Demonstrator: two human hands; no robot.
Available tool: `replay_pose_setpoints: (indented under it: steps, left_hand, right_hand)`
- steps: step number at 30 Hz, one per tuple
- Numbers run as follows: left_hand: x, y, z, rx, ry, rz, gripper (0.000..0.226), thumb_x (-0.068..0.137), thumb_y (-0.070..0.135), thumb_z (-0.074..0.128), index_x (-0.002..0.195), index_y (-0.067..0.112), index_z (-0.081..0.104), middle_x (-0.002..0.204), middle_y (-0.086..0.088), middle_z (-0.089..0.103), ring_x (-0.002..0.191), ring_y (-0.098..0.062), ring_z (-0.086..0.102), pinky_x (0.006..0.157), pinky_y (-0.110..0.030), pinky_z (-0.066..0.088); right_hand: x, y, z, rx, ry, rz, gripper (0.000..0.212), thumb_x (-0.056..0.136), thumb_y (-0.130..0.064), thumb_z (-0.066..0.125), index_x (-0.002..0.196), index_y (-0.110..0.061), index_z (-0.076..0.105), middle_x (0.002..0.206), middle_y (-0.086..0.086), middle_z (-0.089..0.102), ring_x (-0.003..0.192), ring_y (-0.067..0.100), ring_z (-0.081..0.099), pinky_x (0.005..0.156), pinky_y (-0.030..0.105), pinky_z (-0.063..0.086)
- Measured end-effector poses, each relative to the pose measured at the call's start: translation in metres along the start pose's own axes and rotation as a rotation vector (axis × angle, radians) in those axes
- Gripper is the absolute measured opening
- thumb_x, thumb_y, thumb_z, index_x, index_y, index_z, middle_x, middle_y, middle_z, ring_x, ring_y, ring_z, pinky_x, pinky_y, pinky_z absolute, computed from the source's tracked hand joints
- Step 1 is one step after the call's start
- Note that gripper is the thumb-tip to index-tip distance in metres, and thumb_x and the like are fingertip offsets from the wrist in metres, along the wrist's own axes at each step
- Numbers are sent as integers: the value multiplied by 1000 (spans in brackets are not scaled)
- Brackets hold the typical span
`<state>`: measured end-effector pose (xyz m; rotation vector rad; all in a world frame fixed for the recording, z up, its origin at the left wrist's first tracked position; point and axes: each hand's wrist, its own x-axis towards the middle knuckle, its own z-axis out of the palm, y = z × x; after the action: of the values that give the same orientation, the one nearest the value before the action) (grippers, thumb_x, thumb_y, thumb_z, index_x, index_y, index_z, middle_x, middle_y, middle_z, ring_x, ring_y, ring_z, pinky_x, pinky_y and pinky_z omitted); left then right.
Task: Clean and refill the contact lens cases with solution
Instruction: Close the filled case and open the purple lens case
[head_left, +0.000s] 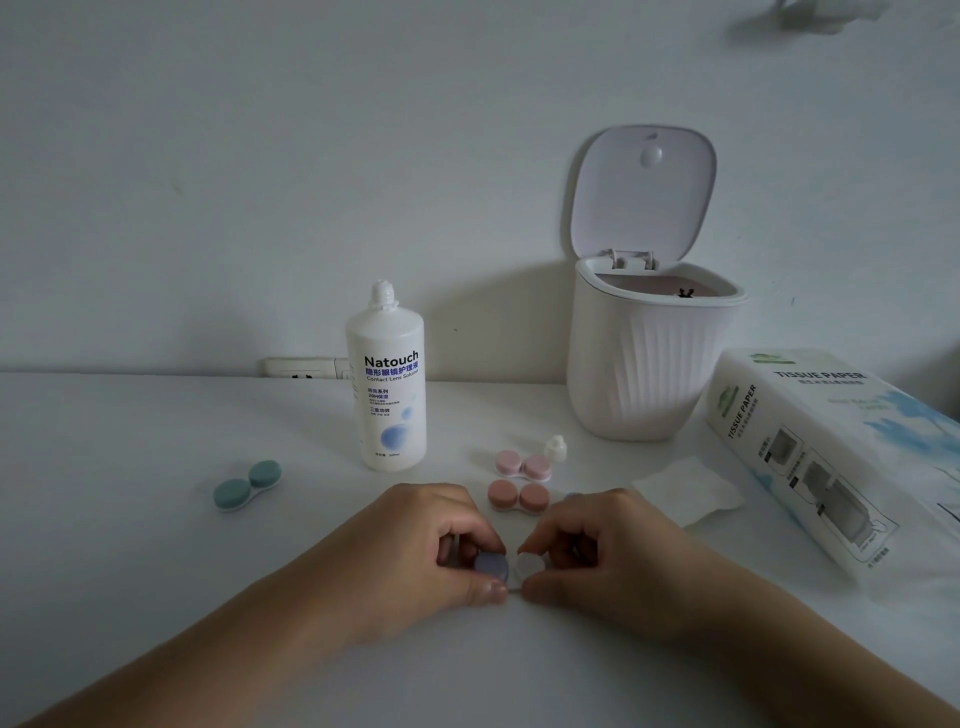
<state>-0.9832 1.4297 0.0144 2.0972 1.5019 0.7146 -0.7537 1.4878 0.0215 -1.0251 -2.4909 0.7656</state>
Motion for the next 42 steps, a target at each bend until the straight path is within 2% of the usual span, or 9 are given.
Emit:
replay_pose_setpoints:
  steps: [10, 16, 20, 24, 27, 31, 36, 38, 42]
  left_hand:
    - [-4, 1, 5, 22, 48, -17, 27, 70, 51, 79, 91, 36, 73, 86, 21, 59, 71, -4, 58, 62, -17, 46]
    - [-6, 5, 8, 56, 93, -9, 45, 62, 68, 61, 90, 34, 72, 89, 22, 58, 73, -5, 59, 63, -18, 46]
    - [-7, 7, 7, 70, 97, -30, 29, 70, 55, 79, 87, 33, 72, 88, 22, 57, 72, -4, 58, 62, -17, 44]
    - [-8, 7, 9, 44, 115, -48, 41, 60, 63, 83, 80, 31, 69, 89, 24, 56, 73, -1, 57, 63, -14, 42]
    - [-9, 8, 8, 39, 133, -42, 55, 50, 75, 76, 90, 38, 67, 97, 27, 55, 75, 1, 56, 64, -13, 41]
    - [-14, 8, 3, -10, 176, 17, 36, 69, 56, 78, 102, 49, 67, 80, 25, 58, 60, -3, 50, 57, -10, 38]
    - [-15, 6, 4, -36, 120, 48, 23, 78, 39, 76, 99, 47, 69, 71, 20, 60, 58, -5, 50, 55, -8, 36]
    - [-13, 5, 5, -22, 119, 47, 23, 76, 42, 74, 98, 47, 68, 76, 16, 62, 60, -7, 50, 56, -12, 38]
    - [-10, 4, 4, 17, 99, 52, 40, 65, 59, 76, 101, 46, 66, 96, 24, 61, 71, -7, 53, 61, -12, 39]
  right_hand:
    - [1, 1, 1, -14, 0, -8, 37, 67, -58, 72, 95, -35, 68, 72, -21, 63, 63, -1, 57, 62, 17, 44]
    - [1, 0, 1, -35, -11, -5, 22, 68, -58, 72, 80, -40, 66, 66, -24, 61, 61, -2, 56, 59, 14, 41]
    - [0, -2, 0, -45, -13, -8, 23, 65, -62, 68, 76, -43, 63, 65, -25, 61, 61, -2, 56, 59, 14, 40]
    - [0, -1, 1, -44, 5, -10, 36, 66, -62, 68, 89, -35, 68, 67, -24, 62, 61, -2, 57, 59, 14, 41]
    - [0, 0, 0, -55, 11, -31, 41, 65, -64, 66, 94, -35, 69, 70, -22, 63, 62, -1, 57, 59, 14, 42]
    - [-1, 0, 0, -46, 0, -43, 28, 73, -53, 74, 91, -32, 71, 63, -21, 59, 59, 0, 55, 59, 13, 40]
    - [-1, -1, -2, -43, -7, -38, 26, 73, -51, 75, 92, -33, 71, 63, -20, 59, 59, 0, 54, 58, 14, 39]
    - [-1, -2, -2, -48, -8, -38, 26, 73, -50, 76, 92, -32, 72, 64, -21, 59, 59, 0, 54, 59, 14, 40]
    - [-1, -1, -1, -36, -2, -30, 32, 70, -55, 72, 92, -32, 72, 65, -19, 60, 60, 0, 55, 58, 14, 39]
